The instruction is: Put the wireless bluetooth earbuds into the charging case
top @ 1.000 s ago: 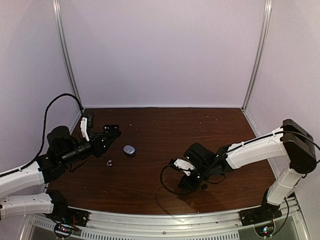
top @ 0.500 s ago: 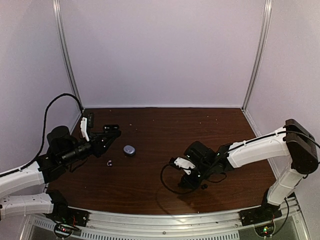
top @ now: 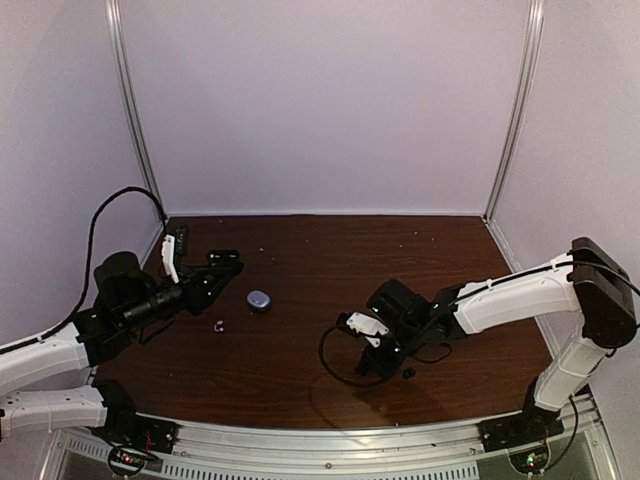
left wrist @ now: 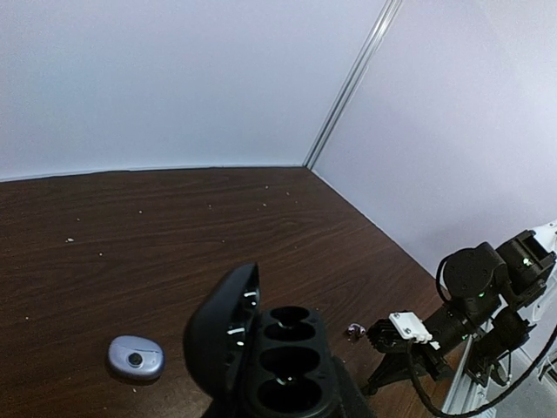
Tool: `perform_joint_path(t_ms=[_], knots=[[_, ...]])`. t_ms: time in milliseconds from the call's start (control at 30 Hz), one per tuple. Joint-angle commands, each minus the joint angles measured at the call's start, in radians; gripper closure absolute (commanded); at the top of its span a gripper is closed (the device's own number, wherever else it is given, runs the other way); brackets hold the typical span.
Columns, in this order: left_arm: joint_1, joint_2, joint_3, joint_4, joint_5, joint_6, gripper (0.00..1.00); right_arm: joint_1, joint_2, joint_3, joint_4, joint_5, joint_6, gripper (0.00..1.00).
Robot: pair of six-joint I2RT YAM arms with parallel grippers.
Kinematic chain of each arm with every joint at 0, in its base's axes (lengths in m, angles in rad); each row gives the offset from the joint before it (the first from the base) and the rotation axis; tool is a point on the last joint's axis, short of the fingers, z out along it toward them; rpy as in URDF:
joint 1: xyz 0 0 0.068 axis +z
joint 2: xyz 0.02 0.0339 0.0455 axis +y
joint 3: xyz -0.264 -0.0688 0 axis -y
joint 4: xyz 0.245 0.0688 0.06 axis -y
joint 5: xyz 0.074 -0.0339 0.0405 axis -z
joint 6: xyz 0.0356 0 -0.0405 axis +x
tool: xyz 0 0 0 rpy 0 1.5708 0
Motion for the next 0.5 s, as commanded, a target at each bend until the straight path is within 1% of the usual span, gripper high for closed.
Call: perform_joint_path(t_ms=[0, 100, 167, 333, 467], knots=[[0.006, 0.001, -0.001, 0.063, 0.021, 0.024, 1.00, -0.002, -0.024, 0.014, -0.007, 0.027, -0.002, 1.00], [0.006, 0.012, -0.006, 0.074, 0.039, 0.030, 1.00, -0.003, -0.058, 0.009, 0.006, 0.044, -0.003, 1.00], [0.006, 0.025, -0.011, 0.097, 0.092, 0.044, 1.00, -0.002, -0.092, 0.005, 0.019, 0.058, -0.008, 1.00], [0.005, 0.109, -0.012, 0.163, 0.292, 0.123, 1.00, -0.002, -0.219, 0.011, 0.052, 0.062, -0.048, 1.00], [0.002, 0.157, -0.050, 0.290, 0.426, 0.159, 1.00, 0.002, -0.343, 0.034, 0.068, 0.070, -0.088, 1.00]])
